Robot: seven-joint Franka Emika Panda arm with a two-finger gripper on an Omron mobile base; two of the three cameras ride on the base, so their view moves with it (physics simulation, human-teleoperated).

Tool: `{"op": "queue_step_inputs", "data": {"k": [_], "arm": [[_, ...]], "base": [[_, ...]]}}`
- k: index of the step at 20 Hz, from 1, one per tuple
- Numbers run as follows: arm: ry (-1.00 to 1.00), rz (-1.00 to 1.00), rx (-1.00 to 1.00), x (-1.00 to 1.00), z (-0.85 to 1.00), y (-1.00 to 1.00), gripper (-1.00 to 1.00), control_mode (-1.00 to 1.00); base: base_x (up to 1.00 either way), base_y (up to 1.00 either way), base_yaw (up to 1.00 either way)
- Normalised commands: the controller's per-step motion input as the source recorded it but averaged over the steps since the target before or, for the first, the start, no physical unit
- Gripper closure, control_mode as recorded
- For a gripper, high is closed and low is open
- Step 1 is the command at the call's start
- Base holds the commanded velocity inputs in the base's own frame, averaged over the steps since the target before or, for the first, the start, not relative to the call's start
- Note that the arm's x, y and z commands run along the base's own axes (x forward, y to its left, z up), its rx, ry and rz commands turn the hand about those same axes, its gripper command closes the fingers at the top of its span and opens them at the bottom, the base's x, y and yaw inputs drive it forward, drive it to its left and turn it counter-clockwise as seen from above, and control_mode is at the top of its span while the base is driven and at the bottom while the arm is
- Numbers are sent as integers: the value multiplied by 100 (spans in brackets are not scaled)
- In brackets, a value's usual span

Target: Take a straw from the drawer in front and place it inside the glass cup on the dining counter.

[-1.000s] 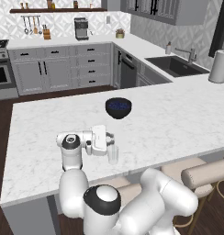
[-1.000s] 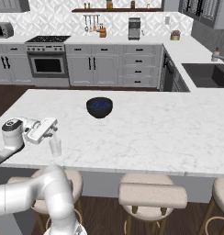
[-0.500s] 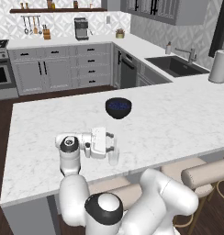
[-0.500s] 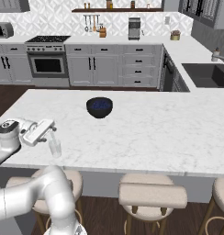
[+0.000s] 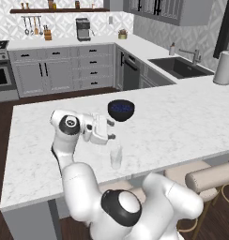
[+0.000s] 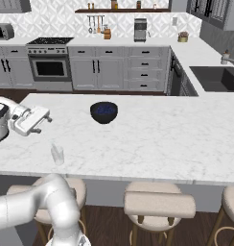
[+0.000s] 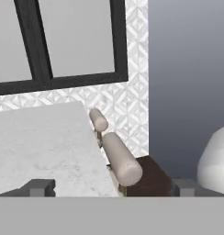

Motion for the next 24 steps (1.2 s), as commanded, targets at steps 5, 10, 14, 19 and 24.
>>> {"op": "queue_step_inputs", "data": {"k": [5,10,14,19,24], "arm": [[-2,21,49,-43,79,-5,-100,-100],[-1,22,58,-58,37,-44,-100,-100],[0,16,66,-56,12,-84,-100,-100],[0,10,55,-37,0,-96,-100,-100],[1,2,33,-10,-10,-97,-100,-100]], "base": [[0,0,0],[0,0,0],[0,0,0],[0,0,0],[0,0,0]]}}
